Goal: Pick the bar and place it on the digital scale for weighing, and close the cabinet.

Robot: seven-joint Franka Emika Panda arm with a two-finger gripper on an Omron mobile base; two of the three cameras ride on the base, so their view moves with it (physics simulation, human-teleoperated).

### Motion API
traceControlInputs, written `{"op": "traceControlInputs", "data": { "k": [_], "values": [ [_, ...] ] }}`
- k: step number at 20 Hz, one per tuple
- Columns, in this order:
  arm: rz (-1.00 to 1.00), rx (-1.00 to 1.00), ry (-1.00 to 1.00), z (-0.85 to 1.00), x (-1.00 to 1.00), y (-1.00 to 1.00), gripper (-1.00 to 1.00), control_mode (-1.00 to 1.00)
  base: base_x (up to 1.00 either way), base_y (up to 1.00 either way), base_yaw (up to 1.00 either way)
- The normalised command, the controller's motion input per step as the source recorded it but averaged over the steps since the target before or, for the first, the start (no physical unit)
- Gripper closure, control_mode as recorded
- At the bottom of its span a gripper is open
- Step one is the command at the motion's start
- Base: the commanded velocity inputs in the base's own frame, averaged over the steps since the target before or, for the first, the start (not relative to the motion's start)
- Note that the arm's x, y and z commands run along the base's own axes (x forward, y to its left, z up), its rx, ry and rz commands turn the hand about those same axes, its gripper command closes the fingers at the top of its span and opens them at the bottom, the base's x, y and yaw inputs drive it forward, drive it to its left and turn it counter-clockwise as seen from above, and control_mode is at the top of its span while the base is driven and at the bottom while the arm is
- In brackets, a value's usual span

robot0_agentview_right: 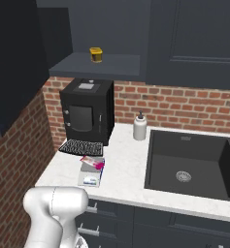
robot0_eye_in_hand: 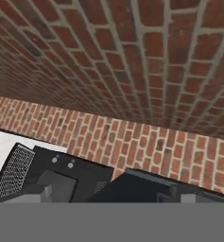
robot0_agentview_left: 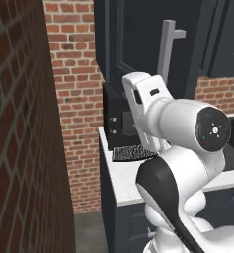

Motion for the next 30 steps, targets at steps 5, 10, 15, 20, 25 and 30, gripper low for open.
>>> {"op": "traceControlInputs", "data": {
  "k": [5,10,15,20,25,30],
  "values": [
    [-0.12,0.02,0.0,0.07,0.0,-0.61,-1.0,-1.0,0.0,0.0,0.0],
    [-0.13,0.03,-0.03,0.14,0.02,-0.69,-1.0,-1.0,0.0,0.0,0.0],
    [-0.12,0.05,-0.04,0.08,0.14,-0.77,-1.0,-1.0,0.0,0.0,0.0],
    [-0.12,0.03,-0.06,0.04,0.12,-0.73,-1.0,-1.0,0.0,0.0,0.0],
    [-0.11,0.02,-0.06,0.0,0.21,-0.68,-1.0,-1.0,0.0,0.0,0.0],
    [-0.08,0.0,-0.02,0.0,0.46,-0.49,-1.0,-1.0,0.0,0.0,0.0]
  ]
}}
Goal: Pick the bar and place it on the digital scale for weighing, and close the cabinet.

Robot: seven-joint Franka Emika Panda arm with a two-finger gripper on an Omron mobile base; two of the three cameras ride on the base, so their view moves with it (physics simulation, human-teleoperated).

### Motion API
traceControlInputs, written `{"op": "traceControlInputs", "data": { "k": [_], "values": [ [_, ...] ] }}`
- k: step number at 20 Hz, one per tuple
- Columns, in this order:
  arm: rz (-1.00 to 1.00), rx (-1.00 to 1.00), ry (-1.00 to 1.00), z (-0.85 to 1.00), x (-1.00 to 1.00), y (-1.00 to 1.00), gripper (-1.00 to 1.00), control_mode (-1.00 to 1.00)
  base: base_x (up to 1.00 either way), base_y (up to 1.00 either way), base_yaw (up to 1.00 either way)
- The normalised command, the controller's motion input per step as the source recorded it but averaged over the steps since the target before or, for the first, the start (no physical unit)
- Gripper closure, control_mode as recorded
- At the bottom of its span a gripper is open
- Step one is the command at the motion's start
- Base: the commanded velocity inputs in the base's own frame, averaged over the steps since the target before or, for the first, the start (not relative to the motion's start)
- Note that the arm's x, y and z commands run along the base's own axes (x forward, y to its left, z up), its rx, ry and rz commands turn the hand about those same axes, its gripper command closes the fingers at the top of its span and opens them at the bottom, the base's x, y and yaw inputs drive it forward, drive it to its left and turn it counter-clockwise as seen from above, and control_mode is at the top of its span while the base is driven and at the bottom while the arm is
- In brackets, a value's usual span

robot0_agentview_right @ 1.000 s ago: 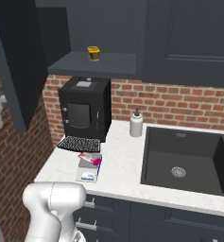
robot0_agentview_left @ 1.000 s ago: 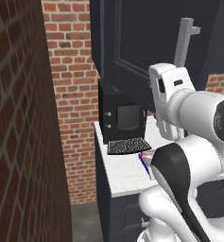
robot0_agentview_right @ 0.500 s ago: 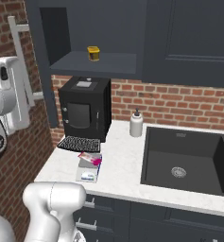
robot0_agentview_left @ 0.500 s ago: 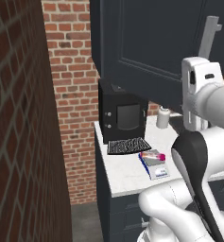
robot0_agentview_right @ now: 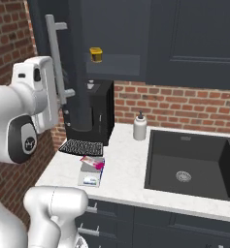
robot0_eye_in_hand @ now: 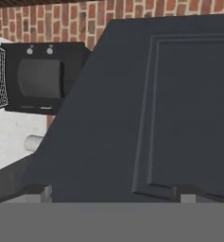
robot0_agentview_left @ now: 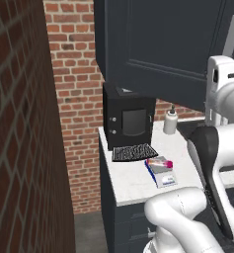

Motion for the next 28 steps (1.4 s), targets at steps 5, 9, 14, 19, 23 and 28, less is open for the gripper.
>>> {"op": "traceControlInputs", "data": {
  "k": [5,9,14,19,23,28],
  "values": [
    [-0.07,0.01,0.0,0.0,0.47,-0.36,-1.0,-1.0,0.0,0.0,0.0],
    [-0.03,0.03,0.0,0.0,0.44,-0.34,-1.0,-1.0,0.0,0.0,0.0],
    [0.0,0.0,-0.03,-0.04,0.51,-0.25,-1.0,-1.0,0.0,0.0,0.0],
    [0.0,0.0,-0.04,0.0,0.53,-0.25,-1.0,-1.0,0.0,0.0,0.0],
    [0.0,0.0,-0.05,-0.05,0.58,-0.25,-1.0,-1.0,0.0,0.0,0.0],
    [0.0,0.03,0.01,0.0,0.65,-0.22,-1.0,-1.0,0.0,0.0,0.0]
  ]
}}
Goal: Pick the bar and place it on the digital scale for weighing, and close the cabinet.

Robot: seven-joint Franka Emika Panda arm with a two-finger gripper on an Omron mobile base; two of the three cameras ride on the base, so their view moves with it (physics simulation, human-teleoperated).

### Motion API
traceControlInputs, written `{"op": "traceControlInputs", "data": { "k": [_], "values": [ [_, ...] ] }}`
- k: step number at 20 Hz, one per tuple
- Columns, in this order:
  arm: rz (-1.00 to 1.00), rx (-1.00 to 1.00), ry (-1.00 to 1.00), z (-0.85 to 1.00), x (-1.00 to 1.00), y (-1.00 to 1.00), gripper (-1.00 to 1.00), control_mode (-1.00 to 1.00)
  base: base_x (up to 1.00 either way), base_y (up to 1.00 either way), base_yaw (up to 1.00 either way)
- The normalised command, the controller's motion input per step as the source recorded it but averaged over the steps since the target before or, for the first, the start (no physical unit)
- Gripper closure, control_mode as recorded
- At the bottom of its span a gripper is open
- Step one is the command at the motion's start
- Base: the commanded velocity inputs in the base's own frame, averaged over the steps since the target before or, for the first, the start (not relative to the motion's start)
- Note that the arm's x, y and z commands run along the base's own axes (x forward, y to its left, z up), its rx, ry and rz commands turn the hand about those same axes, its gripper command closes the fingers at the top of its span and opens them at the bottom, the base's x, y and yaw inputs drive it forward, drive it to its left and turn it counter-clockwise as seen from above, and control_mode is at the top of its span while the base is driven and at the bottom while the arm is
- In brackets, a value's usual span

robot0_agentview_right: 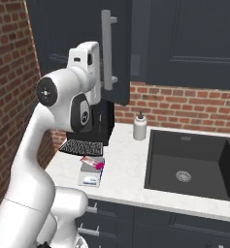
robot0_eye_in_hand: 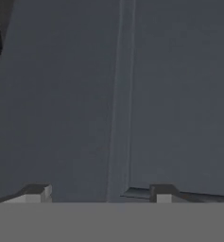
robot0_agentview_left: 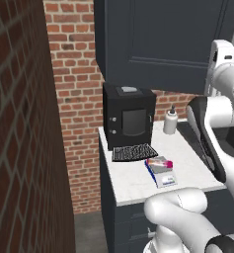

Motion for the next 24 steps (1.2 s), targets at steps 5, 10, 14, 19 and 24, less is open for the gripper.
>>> {"op": "traceControlInputs", "data": {
  "k": [5,10,14,19,24],
  "values": [
    [0.0,0.01,0.01,0.0,0.73,-0.18,-1.0,-1.0,0.0,0.0,0.0],
    [0.0,0.0,0.0,0.0,0.57,-0.16,-1.0,-1.0,0.0,0.0,0.0],
    [0.0,0.0,0.0,0.0,0.62,-0.12,-1.0,-1.0,0.0,0.0,0.0],
    [0.0,0.0,0.0,0.0,0.56,-0.13,-1.0,-1.0,0.0,0.0,0.0],
    [0.0,0.0,0.0,0.0,0.5,-0.05,-1.0,-1.0,0.0,0.0,0.0]
  ]
}}
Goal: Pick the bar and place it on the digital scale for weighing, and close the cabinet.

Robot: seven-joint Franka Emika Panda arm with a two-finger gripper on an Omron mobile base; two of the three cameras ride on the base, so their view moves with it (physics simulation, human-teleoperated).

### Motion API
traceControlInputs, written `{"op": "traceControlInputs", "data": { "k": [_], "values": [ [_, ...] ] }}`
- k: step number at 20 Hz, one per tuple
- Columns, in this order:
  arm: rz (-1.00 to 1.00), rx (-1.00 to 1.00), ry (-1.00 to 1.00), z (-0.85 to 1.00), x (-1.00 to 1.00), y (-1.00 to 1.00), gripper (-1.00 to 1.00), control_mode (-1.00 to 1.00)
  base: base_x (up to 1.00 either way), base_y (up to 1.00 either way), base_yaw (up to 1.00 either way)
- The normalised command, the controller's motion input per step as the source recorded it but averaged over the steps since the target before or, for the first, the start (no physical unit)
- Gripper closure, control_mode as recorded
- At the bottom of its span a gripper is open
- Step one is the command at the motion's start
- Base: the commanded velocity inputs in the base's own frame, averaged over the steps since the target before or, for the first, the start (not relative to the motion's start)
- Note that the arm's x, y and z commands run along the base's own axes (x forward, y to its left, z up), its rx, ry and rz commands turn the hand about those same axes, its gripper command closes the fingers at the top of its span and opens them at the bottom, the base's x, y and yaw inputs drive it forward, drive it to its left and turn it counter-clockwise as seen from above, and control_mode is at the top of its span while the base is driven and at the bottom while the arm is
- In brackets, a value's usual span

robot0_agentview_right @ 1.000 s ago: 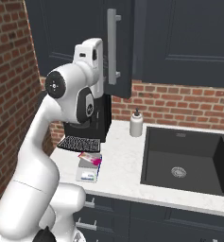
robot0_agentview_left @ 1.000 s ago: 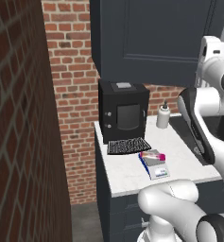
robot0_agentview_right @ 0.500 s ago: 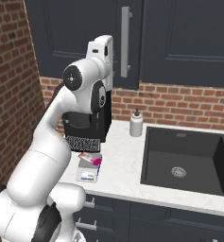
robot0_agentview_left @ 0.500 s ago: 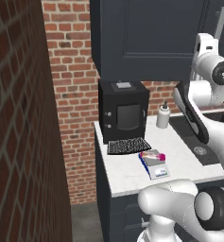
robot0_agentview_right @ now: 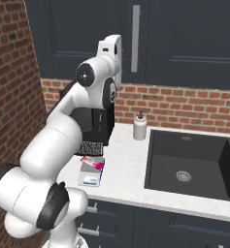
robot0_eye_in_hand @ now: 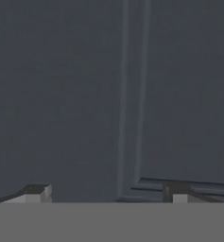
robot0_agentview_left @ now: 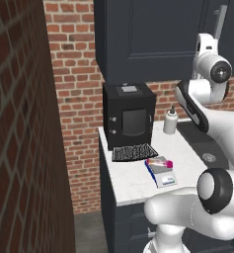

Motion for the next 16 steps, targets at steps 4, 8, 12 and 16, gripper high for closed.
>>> {"op": "traceControlInputs", "data": {
  "k": [4,8,12,16],
  "values": [
    [0.0,0.0,0.0,0.0,0.55,-0.03,-1.0,-1.0,0.0,0.0,0.0],
    [0.0,0.0,0.01,0.0,0.48,-0.04,-1.0,-1.0,0.0,0.0,0.0],
    [0.0,0.0,0.0,0.0,0.2,-0.06,-1.0,-1.0,0.0,0.0,0.0],
    [0.02,0.0,0.06,-0.28,0.42,0.0,-1.0,-1.0,0.0,0.0,0.0]
  ]
}}
